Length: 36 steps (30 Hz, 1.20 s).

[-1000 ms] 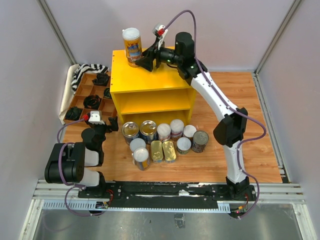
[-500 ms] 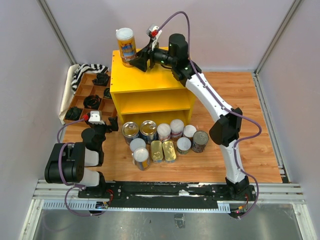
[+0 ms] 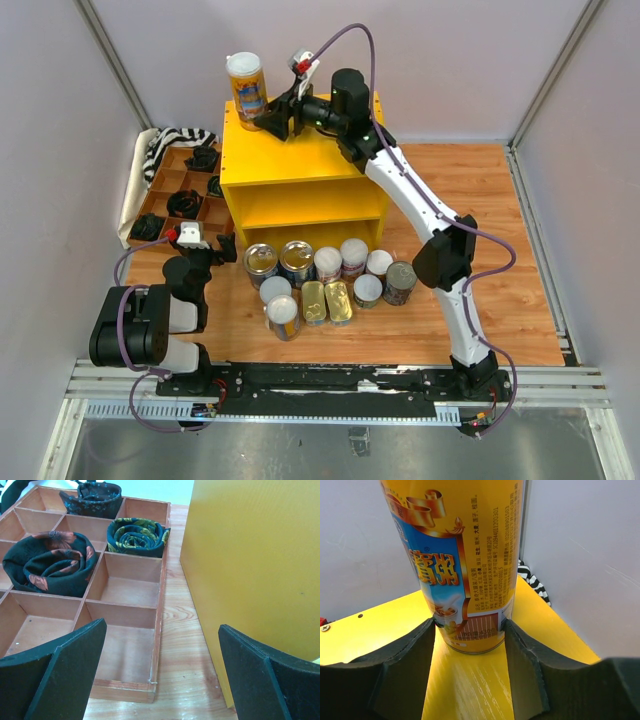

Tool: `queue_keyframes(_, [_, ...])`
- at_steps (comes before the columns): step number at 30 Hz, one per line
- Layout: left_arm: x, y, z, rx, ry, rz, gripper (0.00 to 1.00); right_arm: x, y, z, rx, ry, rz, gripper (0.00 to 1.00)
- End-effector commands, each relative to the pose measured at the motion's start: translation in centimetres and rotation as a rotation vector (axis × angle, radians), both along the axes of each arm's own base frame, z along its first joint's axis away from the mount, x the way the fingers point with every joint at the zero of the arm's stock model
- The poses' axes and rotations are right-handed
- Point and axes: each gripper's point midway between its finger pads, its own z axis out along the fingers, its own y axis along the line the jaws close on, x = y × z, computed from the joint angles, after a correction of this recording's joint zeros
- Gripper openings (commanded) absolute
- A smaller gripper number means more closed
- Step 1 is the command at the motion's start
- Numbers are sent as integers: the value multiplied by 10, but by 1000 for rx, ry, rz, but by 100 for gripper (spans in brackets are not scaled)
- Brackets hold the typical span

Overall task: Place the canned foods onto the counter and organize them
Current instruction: Place the canned food on the counter.

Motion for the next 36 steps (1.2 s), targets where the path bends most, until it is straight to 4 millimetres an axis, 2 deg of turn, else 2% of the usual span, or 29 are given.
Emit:
queue_keyframes(1, [3, -1, 6, 19, -23, -8, 100, -3, 17, 1, 21, -2, 4, 47])
queue_keyframes(12, [4, -1, 6, 19, -23, -9, 100, 0, 29, 1, 43, -19, -3, 44])
queue_keyframes(20, [3, -1, 6, 19, -23, -9, 100, 9, 32, -4, 53, -30, -28, 41])
queue_keyframes(29, [4, -1, 6, 19, -22, -9, 100, 7, 38, 3, 76, -57, -24, 39])
queue_keyframes(33, [3, -1, 6, 19, -23, -9, 99, 4, 36, 5, 73, -58, -20, 40])
queue_keyframes(36, [3, -1, 6, 19, -24, -9, 100, -1, 33, 9, 69, -60, -14, 46])
